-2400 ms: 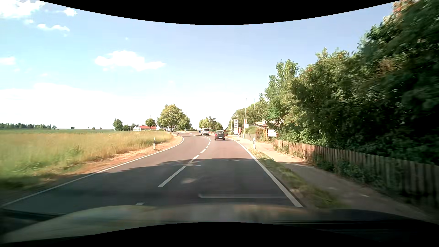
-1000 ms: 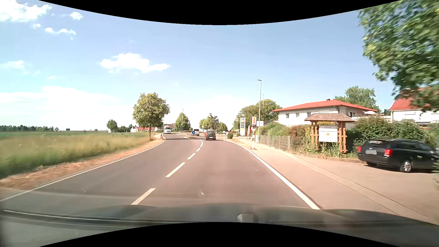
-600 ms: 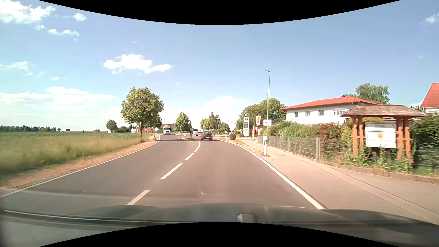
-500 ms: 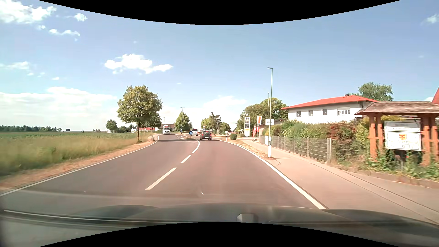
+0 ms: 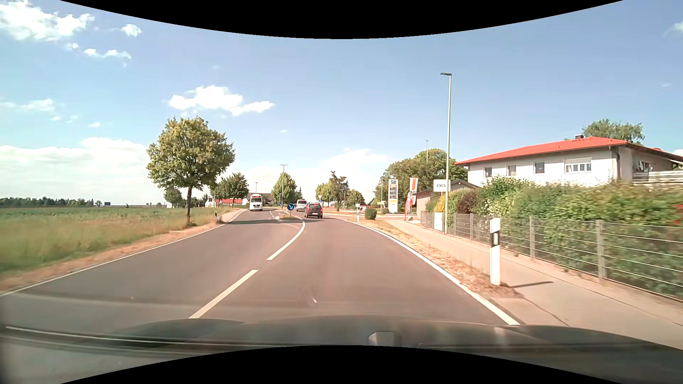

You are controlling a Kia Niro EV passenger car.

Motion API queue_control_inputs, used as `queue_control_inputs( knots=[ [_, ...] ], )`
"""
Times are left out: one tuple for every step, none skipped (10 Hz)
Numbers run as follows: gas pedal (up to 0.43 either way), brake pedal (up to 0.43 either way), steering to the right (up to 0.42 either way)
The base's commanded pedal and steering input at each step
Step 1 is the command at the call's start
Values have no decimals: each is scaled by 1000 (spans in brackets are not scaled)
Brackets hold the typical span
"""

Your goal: Follow the waypoints while adhering to traffic rules and regulations

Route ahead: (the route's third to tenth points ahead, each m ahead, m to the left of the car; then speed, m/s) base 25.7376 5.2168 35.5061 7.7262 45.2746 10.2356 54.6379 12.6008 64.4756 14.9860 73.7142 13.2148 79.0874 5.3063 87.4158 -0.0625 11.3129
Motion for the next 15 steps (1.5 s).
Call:
queue_control_inputs(
  knots=[
    [47,6,-17],
    [28,6,-17],
    [8,6,-20],
    [8,6,-24],
    [8,6,-27],
    [8,6,-27],
    [8,6,-28],
    [8,6,-31],
    [8,6,-34],
    [8,6,-35],
    [8,6,-36],
    [8,6,-37],
    [8,6,-39],
    [0,6,-41],
    [0,6,-42]
  ],
)
